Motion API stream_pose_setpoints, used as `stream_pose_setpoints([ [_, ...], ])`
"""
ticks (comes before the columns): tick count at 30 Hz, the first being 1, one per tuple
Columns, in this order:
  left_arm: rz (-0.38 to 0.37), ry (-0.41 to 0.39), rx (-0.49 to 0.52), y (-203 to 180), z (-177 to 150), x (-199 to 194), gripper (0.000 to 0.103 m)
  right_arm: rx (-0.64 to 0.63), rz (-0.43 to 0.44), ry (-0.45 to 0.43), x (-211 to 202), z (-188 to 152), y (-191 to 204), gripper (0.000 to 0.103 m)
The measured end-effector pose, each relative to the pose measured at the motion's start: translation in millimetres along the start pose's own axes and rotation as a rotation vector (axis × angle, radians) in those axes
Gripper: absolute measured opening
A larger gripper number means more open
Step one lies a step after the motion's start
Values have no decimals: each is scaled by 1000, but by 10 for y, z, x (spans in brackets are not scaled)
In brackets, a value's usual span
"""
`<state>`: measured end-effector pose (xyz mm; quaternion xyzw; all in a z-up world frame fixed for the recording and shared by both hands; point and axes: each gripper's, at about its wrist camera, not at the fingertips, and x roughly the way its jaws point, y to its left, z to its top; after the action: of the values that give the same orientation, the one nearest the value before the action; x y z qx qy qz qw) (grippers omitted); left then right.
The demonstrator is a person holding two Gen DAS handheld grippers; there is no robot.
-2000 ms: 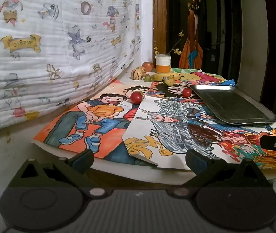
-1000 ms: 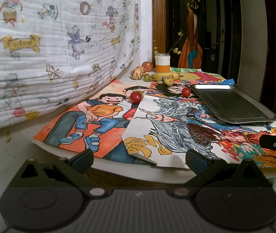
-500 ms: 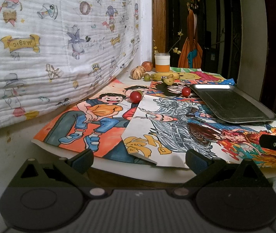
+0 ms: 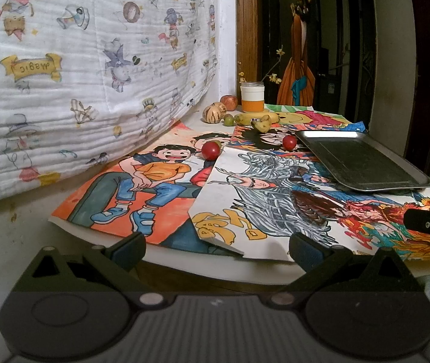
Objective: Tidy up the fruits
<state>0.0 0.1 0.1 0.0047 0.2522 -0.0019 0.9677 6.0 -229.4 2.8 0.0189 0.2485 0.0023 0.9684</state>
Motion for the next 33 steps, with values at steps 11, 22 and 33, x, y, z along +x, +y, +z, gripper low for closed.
stream_pose_setpoints([
  [11, 0, 1, 0, 0, 0, 0, 103, 0, 0, 1, 1, 2, 0, 103],
  [22, 7, 1, 0, 7, 11, -6, 103, -1, 1, 1, 15, -3, -10, 103],
  [33, 44, -19, -33, 193, 408, 15, 103, 11, 122, -10, -17, 357, -86, 103],
])
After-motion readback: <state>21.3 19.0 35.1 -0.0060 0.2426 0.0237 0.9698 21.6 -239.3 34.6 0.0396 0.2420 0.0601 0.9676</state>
